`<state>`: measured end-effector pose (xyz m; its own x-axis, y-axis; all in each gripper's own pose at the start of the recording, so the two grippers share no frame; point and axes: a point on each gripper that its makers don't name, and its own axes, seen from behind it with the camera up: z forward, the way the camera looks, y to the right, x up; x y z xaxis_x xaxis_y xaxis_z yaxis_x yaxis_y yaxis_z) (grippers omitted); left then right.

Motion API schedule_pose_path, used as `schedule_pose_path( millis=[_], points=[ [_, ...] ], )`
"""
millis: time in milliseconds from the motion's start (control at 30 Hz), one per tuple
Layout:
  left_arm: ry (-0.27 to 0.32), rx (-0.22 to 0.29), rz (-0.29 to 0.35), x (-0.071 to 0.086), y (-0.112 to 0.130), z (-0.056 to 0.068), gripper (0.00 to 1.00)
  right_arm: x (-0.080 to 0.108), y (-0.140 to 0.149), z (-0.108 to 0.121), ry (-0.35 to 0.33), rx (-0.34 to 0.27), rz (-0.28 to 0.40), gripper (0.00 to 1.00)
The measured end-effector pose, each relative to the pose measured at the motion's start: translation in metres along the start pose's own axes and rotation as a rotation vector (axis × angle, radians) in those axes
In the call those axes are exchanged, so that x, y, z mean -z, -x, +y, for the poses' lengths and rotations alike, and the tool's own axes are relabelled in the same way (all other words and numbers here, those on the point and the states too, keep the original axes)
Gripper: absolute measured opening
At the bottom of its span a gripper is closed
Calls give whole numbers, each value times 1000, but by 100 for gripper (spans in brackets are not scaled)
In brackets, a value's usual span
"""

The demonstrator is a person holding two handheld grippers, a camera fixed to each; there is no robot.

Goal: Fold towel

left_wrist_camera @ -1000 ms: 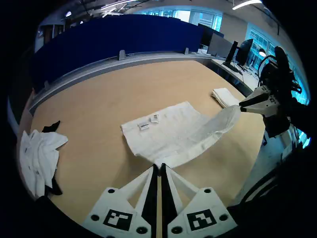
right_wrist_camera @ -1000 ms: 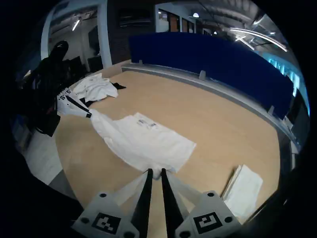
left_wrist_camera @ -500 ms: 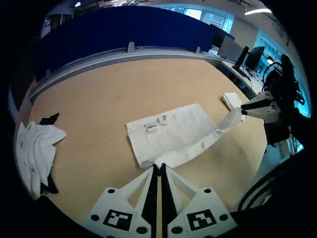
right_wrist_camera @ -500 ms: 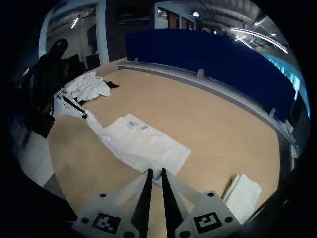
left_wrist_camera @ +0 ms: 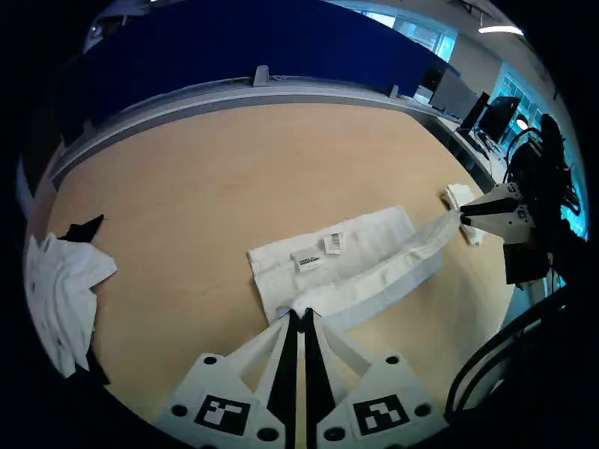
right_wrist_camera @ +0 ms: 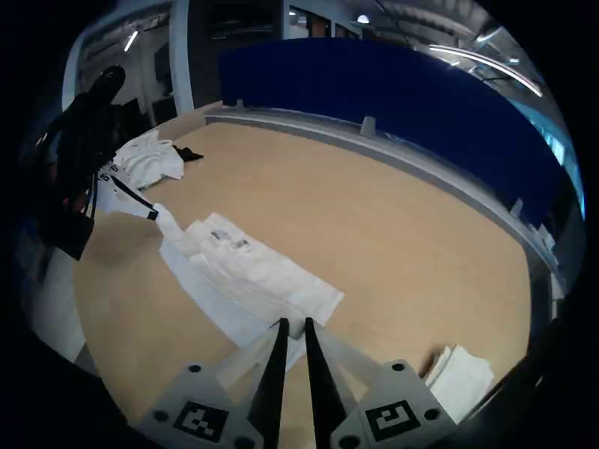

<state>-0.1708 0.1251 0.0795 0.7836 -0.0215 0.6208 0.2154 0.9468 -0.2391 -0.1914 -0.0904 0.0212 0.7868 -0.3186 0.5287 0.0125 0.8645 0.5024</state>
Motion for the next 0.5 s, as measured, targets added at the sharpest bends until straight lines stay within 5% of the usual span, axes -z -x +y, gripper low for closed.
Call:
schedule_pose_path(
  millis=[500],
  points=[
    [-9, 25, -54, -47, 8, -16, 6, -40, 21, 14, 3, -65, -58, 17]
  ],
)
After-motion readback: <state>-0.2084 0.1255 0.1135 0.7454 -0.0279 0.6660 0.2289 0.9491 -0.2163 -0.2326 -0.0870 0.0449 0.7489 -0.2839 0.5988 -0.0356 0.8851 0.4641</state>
